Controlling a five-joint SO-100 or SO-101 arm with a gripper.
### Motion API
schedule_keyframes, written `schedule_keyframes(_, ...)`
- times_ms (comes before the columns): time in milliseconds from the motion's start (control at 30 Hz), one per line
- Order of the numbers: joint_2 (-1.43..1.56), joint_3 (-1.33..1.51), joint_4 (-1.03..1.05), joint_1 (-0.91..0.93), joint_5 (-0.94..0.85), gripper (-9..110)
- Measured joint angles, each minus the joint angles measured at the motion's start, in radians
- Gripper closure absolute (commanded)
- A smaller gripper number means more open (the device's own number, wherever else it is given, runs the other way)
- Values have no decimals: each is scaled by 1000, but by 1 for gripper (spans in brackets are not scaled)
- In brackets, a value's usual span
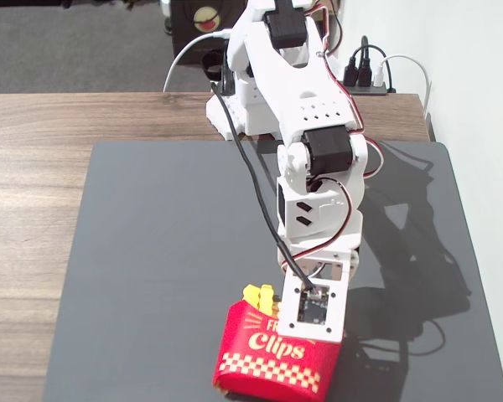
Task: Grab a fry
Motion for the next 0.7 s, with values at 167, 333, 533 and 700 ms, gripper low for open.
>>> schedule_keyframes(167, 80, 58, 23, -3, -21, 101)
schedule_keyframes(333, 245, 249, 0, -3, -35, 101)
schedule_keyframes(533, 442, 538, -89, -3, -35, 101)
schedule_keyframes(700, 601, 769, -140, -48, -14, 101)
